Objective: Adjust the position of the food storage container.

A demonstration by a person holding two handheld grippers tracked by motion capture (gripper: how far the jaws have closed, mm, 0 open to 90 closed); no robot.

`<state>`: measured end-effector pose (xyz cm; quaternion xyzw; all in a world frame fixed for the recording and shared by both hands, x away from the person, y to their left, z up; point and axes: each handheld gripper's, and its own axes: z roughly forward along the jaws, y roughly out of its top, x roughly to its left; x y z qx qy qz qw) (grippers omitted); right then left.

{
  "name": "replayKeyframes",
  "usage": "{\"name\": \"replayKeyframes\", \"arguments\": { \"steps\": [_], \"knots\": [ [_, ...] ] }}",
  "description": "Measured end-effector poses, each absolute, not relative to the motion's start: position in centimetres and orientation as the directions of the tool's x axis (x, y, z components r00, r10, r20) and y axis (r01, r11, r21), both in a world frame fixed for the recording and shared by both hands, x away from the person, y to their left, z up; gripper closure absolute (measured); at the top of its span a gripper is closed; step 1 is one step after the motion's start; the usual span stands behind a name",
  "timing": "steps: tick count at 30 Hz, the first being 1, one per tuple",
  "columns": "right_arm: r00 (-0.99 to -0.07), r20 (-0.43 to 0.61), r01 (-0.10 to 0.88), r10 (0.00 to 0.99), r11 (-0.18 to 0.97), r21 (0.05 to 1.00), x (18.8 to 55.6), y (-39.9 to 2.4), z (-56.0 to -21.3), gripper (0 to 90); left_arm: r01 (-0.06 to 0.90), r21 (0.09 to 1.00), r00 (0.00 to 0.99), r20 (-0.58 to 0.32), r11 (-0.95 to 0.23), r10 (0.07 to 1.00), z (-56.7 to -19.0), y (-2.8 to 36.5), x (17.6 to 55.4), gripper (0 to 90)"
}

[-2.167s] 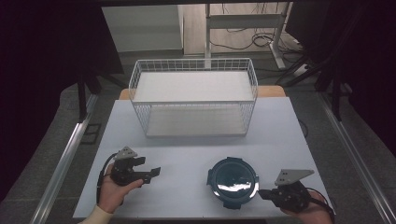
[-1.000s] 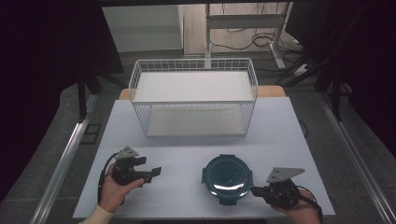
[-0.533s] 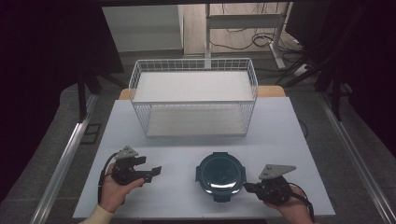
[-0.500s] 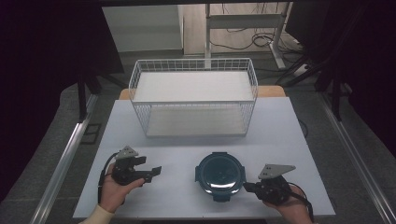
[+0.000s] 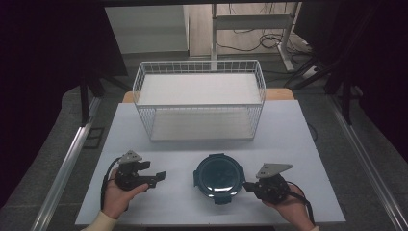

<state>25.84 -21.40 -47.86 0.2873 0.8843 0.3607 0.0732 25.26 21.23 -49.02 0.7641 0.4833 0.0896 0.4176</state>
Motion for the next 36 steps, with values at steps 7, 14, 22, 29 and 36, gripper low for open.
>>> {"name": "replayKeyframes", "arguments": {
  "steps": [7, 14, 22, 29, 36],
  "knots": [
    [-0.838, 0.071, 0.44, 0.541, 0.593, 0.674, 26.5, -20.0, -47.9, 89.7, 0.664, 0.727, 0.514, -0.271, -0.177, 0.814, -48.9, 21.3, 25.2, 20.5],
    [-0.852, 0.08, 0.428, 0.517, 0.601, 0.675, 27.2, -18.3, -48.0, 89.6, 0.664, 0.726, 0.513, -0.271, -0.177, 0.814, -48.9, 21.4, 25.2, 20.5],
    [-0.859, 0.095, 0.427, 0.502, 0.603, 0.674, 27.9, -16.8, -48.1, 89.6, 0.664, 0.727, 0.512, -0.271, -0.176, 0.815, -48.9, 21.5, 25.2, 20.5],
    [-0.868, 0.085, 0.411, 0.49, 0.611, 0.677, 28.0, -16.6, -48.1, 89.6, 0.665, 0.727, 0.511, -0.274, -0.173, 0.814, -48.9, 21.6, 25.2, 20.5],
    [-0.841, 0.083, 0.418, 0.535, 0.543, 0.728, 27.8, -19.4, -47.1, 89.5, 0.66, 0.737, 0.501, -0.283, -0.15, 0.818, -48.6, 22.2, 25.1, 20.5]
  ]
}}
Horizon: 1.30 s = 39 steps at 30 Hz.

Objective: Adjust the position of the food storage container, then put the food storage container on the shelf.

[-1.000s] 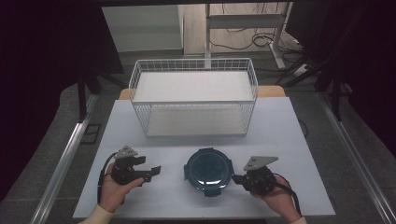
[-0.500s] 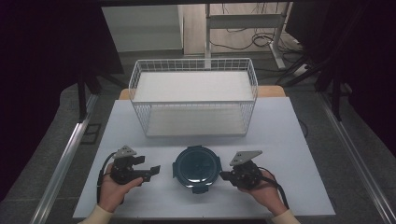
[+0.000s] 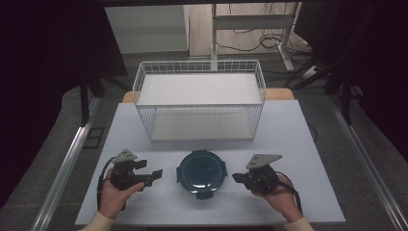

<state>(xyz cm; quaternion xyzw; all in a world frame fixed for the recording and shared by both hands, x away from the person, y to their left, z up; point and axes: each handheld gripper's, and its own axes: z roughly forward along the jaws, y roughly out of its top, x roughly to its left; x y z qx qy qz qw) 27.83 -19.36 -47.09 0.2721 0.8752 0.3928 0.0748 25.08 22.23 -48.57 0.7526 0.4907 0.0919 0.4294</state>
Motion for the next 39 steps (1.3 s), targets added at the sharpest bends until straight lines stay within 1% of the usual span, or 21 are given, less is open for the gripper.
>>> {"name": "replayKeyframes", "arguments": {
  "steps": [2, 3, 4, 6, 7, 8, 9, 10, 11, 15, 19, 25, 30, 33, 39],
  "knots": [
    [-0.832, 0.084, 0.424, 0.549, 0.531, 0.734, 27.8, -19.8, -47.1, 89.5, 0.659, 0.737, 0.502, -0.283, -0.15, 0.818, -48.6, 22.2, 25.0, 20.5],
    [-0.812, 0.088, 0.439, 0.577, 0.504, 0.743, 27.9, -20.7, -47.1, 86.3, 0.658, 0.738, 0.502, -0.283, -0.148, 0.817, -48.5, 22.3, 25.0, 20.5],
    [-0.806, 0.089, 0.44, 0.585, 0.492, 0.752, 28.0, -21.1, -47.2, 78.6, 0.658, 0.738, 0.502, -0.283, -0.148, 0.817, -48.5, 22.3, 25.0, 20.5],
    [-0.787, 0.081, 0.434, 0.612, 0.456, 0.777, 28.1, -21.9, -47.2, 53.3, 0.657, 0.74, 0.501, -0.288, -0.143, 0.816, -48.4, 22.2, 25.0, 20.5],
    [-0.762, 0.082, 0.447, 0.642, 0.431, 0.784, 28.3, -22.2, -47.2, 42.5, 0.657, 0.74, 0.502, -0.288, -0.142, 0.816, -48.4, 22.2, 25.0, 20.5],
    [-0.746, 0.091, 0.461, 0.66, 0.413, 0.785, 28.4, -22.4, -47.2, 36.6, 0.657, 0.74, 0.502, -0.288, -0.142, 0.816, -48.4, 22.2, 25.0, 20.5],
    [-0.739, 0.096, 0.467, 0.667, 0.404, 0.787, 28.5, -22.7, -47.2, 34.6, 0.658, 0.738, 0.503, -0.287, -0.146, 0.816, -48.4, 22.1, 25.0, 20.5],
    [-0.739, 0.096, 0.467, 0.667, 0.404, 0.787, 28.5, -22.7, -47.2, 34.6, 0.658, 0.738, 0.503, -0.287, -0.146, 0.816, -48.4, 22.1, 25.0, 20.4],
    [-0.725, 0.103, 0.476, 0.681, 0.387, 0.789, 28.5, -22.9, -47.4, 28.7, 0.659, 0.738, 0.503, -0.287, -0.146, 0.815, -48.4, 22.0, 25.0, 20.4],
    [-0.708, 0.123, 0.501, 0.696, 0.371, 0.782, 28.6, -22.9, -47.7, 25.8, 0.655, 0.743, 0.508, -0.294, -0.141, 0.81, -48.1, 21.9, 24.9, 20.5],
    [-0.708, 0.151, 0.513, 0.69, 0.354, 0.782, 28.6, -22.9, -47.7, 23.7, 0.651, 0.748, 0.504, -0.296, -0.132, 0.812, -47.7, 21.7, 24.6, 19.8],
    [-0.721, 0.158, 0.501, 0.675, 0.349, 0.792, 28.3, -22.6, -47.2, 20.9, 0.666, 0.734, 0.511, -0.32, -0.132, 0.797, -47.5, 21.0, 24.6, 17.5],
    [-0.72, 0.171, 0.513, 0.672, 0.351, 0.783, 28.4, -22.1, -47.3, 19.2, 0.675, 0.727, 0.508, -0.33, -0.13, 0.796, -47.3, 20.8, 24.6, 15.9],
    [-0.713, 0.194, 0.529, 0.674, 0.334, 0.781, 28.4, -21.5, -46.9, 18.2, 0.689, 0.717, 0.498, -0.361, -0.106, 0.789, -47.4, 20.6, 24.8, 15.2],
    [-0.681, 0.273, 0.585, 0.679, 0.281, 0.761, 28.6, -20.5, -46.6, 15.4, 0.703, 0.7, 0.517, -0.382, -0.125, 0.766, -47.2, 19.5, 25.3, 12.4]
  ]
}}
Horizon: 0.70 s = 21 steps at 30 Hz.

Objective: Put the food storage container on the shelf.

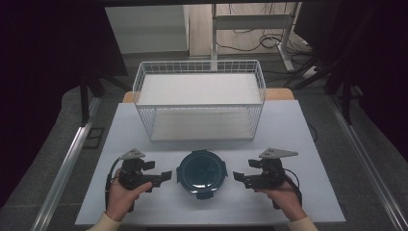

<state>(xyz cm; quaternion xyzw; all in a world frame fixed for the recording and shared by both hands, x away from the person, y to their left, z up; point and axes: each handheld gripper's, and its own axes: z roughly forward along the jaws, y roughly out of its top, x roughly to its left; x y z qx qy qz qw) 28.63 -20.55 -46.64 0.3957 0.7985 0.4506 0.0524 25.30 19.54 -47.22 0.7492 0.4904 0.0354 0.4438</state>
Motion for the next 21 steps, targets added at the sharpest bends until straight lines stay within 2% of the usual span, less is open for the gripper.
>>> {"name": "replayKeyframes", "arguments": {
  "steps": [6, 15, 21],
  "knots": [
    [-0.659, 0.339, 0.642, 0.671, 0.267, 0.719, 29.3, -18.8, -46.9, 12.3, 0.735, 0.673, 0.499, -0.453, -0.085, 0.739, -47.1, 18.7, 26.4, 10.8],
    [-0.596, 0.442, 0.728, 0.67, 0.22, 0.649, 31.1, -16.5, -47.9, 10.0, 0.811, 0.583, 0.44, -0.554, -0.049, 0.707, -48.9, 17.5, 27.8, 10.6],
    [-0.577, 0.48, 0.763, 0.661, 0.227, 0.605, 31.2, -16.0, -49.0, 10.0, 0.849, 0.527, 0.413, -0.621, -0.035, 0.666, -50.0, 17.1, 28.1, 11.4]
  ]
}}
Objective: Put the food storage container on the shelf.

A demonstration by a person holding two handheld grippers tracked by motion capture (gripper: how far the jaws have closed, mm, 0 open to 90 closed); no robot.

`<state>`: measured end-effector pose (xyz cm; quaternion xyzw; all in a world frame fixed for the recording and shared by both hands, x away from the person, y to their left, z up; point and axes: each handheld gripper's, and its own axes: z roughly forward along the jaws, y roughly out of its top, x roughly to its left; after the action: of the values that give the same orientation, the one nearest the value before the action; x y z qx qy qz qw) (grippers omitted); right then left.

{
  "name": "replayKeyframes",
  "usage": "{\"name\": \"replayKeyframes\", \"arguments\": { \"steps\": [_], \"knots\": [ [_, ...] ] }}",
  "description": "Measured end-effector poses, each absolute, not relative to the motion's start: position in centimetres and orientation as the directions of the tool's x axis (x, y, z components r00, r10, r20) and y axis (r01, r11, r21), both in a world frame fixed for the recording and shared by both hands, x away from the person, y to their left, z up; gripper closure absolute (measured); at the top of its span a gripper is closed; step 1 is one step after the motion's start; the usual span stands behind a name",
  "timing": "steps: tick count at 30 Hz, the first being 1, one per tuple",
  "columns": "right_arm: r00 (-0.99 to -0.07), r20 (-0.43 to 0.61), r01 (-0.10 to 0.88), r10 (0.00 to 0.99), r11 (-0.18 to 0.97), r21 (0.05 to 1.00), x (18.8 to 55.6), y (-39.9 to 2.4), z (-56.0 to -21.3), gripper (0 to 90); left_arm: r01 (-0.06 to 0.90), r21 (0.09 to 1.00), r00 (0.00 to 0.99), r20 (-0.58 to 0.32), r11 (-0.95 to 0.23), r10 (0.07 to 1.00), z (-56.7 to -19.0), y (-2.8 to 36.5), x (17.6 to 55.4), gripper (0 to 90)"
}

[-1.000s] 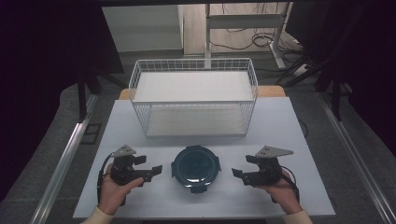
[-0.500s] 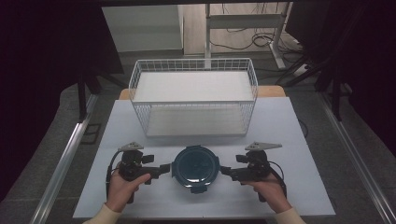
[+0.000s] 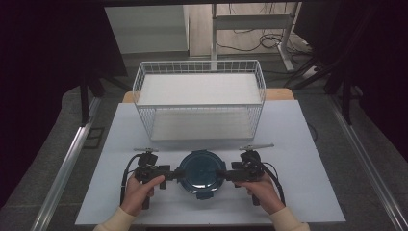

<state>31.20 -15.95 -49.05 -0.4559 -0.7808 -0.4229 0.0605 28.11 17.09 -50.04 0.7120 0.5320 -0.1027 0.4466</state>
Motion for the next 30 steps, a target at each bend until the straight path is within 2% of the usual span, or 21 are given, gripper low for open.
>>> {"name": "replayKeyframes", "arguments": {
  "steps": [8, 12, 16, 17, 23, 30],
  "knots": [
    [-0.534, 0.569, 0.819, 0.626, 0.218, 0.53, 31.7, -15.2, -50.7, 10.8, 0.889, 0.459, 0.372, -0.707, -0.01, 0.602, -51.5, 16.5, 28.4, 17.4],
    [-0.511, 0.604, 0.838, 0.611, 0.198, 0.509, 31.8, -15.0, -51.0, 12.8, 0.893, 0.45, 0.371, -0.702, -0.025, 0.608, -51.9, 16.1, 28.3, 18.2],
    [-0.496, 0.632, 0.85, 0.595, 0.185, 0.494, 31.8, -14.9, -51.1, 16.7, 0.897, 0.442, 0.371, -0.71, -0.032, 0.599, -52.1, 15.7, 28.2, 21.4],
    [-0.479, 0.653, 0.862, 0.587, 0.173, 0.477, 31.8, -14.8, -51.2, 19.3, 0.908, 0.419, 0.358, -0.743, -0.025, 0.565, -52.4, 15.6, 28.1, 23.4],
    [-0.418, 0.702, 0.896, 0.576, 0.134, 0.424, 31.9, -15.4, -51.3, 26.4, 0.912, 0.409, 0.325, -0.752, 0.019, 0.574, -52.4, 15.5, 28.0, 25.9],
    [-0.368, 0.738, 0.91, 0.566, 0.056, 0.411, 31.3, -16.3, -51.1, 36.3, 0.904, 0.427, 0.332, -0.745, 0.032, 0.579, -52.0, 15.7, 27.5, 31.4]
  ]
}}
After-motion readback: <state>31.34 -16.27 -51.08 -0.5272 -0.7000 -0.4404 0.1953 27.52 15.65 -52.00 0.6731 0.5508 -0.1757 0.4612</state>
